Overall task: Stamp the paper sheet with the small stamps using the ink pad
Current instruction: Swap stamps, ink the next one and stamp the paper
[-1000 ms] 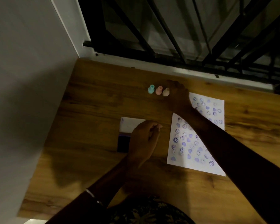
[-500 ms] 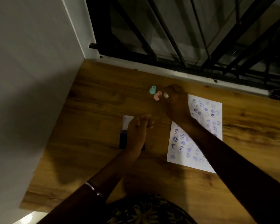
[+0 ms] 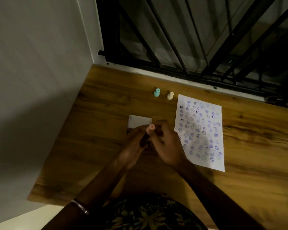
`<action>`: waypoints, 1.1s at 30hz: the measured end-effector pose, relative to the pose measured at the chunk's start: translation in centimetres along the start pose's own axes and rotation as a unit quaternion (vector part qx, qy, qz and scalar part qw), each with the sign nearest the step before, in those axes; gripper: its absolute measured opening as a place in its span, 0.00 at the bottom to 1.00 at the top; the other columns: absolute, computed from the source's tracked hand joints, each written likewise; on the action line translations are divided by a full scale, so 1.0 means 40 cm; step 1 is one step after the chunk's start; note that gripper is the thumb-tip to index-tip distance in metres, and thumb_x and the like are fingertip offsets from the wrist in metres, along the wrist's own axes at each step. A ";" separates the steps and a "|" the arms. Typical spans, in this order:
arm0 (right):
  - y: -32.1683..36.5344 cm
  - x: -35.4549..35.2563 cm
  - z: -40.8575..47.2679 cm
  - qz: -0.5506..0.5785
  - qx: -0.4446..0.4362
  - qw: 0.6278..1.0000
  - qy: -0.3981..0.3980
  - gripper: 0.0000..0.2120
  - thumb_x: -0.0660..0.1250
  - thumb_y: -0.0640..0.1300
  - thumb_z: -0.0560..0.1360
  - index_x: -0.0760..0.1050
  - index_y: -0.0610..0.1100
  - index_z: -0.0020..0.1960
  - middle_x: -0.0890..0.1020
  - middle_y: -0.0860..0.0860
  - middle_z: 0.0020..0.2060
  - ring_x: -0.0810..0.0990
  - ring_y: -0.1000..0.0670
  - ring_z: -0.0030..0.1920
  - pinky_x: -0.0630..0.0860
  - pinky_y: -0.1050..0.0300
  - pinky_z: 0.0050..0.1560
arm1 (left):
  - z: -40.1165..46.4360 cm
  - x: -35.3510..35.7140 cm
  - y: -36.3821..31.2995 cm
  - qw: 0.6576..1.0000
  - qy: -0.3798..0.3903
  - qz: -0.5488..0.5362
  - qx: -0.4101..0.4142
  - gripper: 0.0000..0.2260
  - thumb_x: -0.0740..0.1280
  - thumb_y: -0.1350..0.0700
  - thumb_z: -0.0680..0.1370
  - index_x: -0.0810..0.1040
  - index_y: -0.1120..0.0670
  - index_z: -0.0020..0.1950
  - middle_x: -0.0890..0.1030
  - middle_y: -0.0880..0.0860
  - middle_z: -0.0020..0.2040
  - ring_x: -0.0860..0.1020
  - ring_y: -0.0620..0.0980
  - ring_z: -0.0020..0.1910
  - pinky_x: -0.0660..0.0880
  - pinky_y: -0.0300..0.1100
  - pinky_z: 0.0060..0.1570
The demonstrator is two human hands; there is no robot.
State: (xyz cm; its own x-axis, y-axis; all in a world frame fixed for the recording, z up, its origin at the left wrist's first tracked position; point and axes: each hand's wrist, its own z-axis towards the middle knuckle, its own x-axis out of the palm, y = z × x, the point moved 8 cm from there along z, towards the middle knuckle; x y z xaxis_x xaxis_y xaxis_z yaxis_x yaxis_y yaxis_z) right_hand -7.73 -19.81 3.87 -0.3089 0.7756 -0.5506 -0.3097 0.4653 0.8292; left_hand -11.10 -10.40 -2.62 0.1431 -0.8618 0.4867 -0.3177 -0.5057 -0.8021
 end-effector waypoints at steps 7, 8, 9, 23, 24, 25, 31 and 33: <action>0.009 0.028 -0.039 0.003 0.007 1.000 0.000 0.06 0.63 0.51 0.79 0.70 0.50 0.52 0.82 0.54 0.38 0.80 0.61 0.36 0.70 0.71 0.31 | -0.053 -0.025 0.034 1.000 -0.028 -0.007 0.003 0.17 0.54 0.51 0.84 0.75 0.61 0.63 0.77 0.65 0.61 0.75 0.64 0.62 0.69 0.59 0.59; 0.010 0.033 -0.038 0.002 0.006 1.000 0.005 0.06 0.62 0.51 0.79 0.71 0.49 0.53 0.82 0.54 0.40 0.80 0.61 0.37 0.72 0.70 0.31 | -0.054 -0.032 0.036 0.999 -0.047 0.011 0.004 0.17 0.54 0.51 0.84 0.76 0.60 0.61 0.78 0.66 0.58 0.76 0.63 0.59 0.70 0.58 0.56; 0.009 0.040 -0.037 0.003 0.008 1.000 0.013 0.07 0.61 0.52 0.79 0.71 0.49 0.53 0.83 0.53 0.41 0.81 0.60 0.38 0.74 0.67 0.32 | -0.056 -0.036 0.036 0.997 -0.063 0.037 0.009 0.18 0.53 0.50 0.84 0.76 0.59 0.59 0.79 0.65 0.55 0.76 0.62 0.54 0.71 0.56 0.52; 0.030 0.093 -0.056 0.019 -0.036 0.997 0.070 0.05 0.60 0.46 0.81 0.71 0.45 0.49 0.78 0.54 0.38 0.79 0.55 0.38 0.73 0.61 0.36 | -0.096 -0.081 0.031 0.983 -0.115 0.143 -0.014 0.15 0.67 0.57 0.78 0.74 0.64 0.61 0.80 0.56 0.41 0.78 0.52 0.34 0.74 0.41 0.34; 0.030 0.087 -0.053 0.015 -0.040 0.997 0.067 0.04 0.60 0.45 0.81 0.71 0.45 0.50 0.77 0.54 0.38 0.78 0.55 0.39 0.72 0.61 0.37 | -0.100 -0.113 0.037 0.969 -0.172 0.177 -0.015 0.12 0.58 0.53 0.82 0.76 0.59 0.55 0.77 0.52 0.38 0.75 0.49 0.33 0.72 0.43 0.35; 0.027 0.078 -0.048 0.004 -0.039 0.998 0.057 0.03 0.61 0.45 0.81 0.71 0.45 0.50 0.77 0.55 0.39 0.77 0.55 0.39 0.71 0.61 0.37 | -0.100 -0.140 0.055 0.968 -0.195 0.148 -0.050 0.16 0.53 0.52 0.83 0.76 0.56 0.45 0.73 0.49 0.32 0.71 0.48 0.30 0.68 0.43 0.33; -0.009 0.088 0.016 -0.196 -0.040 0.978 0.052 0.09 0.62 0.46 0.79 0.73 0.42 0.56 0.81 0.43 0.46 0.79 0.47 0.46 0.76 0.53 0.40 | -0.084 -0.205 0.039 0.970 -0.215 -0.001 -0.115 0.08 0.58 0.61 0.75 0.75 0.57 0.41 0.79 0.51 0.29 0.76 0.49 0.25 0.68 0.39 0.25; -0.014 0.129 0.034 -0.258 -0.063 0.960 0.084 0.09 0.62 0.44 0.79 0.73 0.40 0.56 0.81 0.41 0.46 0.79 0.43 0.45 0.75 0.51 0.39 | -0.071 -0.216 0.039 0.967 -0.220 -0.042 -0.119 0.09 0.57 0.60 0.76 0.76 0.55 0.43 0.81 0.50 0.32 0.78 0.47 0.27 0.68 0.39 0.26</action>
State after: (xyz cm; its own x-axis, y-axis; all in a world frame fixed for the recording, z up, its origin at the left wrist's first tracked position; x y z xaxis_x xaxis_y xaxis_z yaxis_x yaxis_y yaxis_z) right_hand -7.93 -15.50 0.71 -0.2226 0.3712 -0.9015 -0.5638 0.7053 0.4296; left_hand -15.49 -3.62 -7.10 0.5457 -0.7783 0.3105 -0.4872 -0.5962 -0.6381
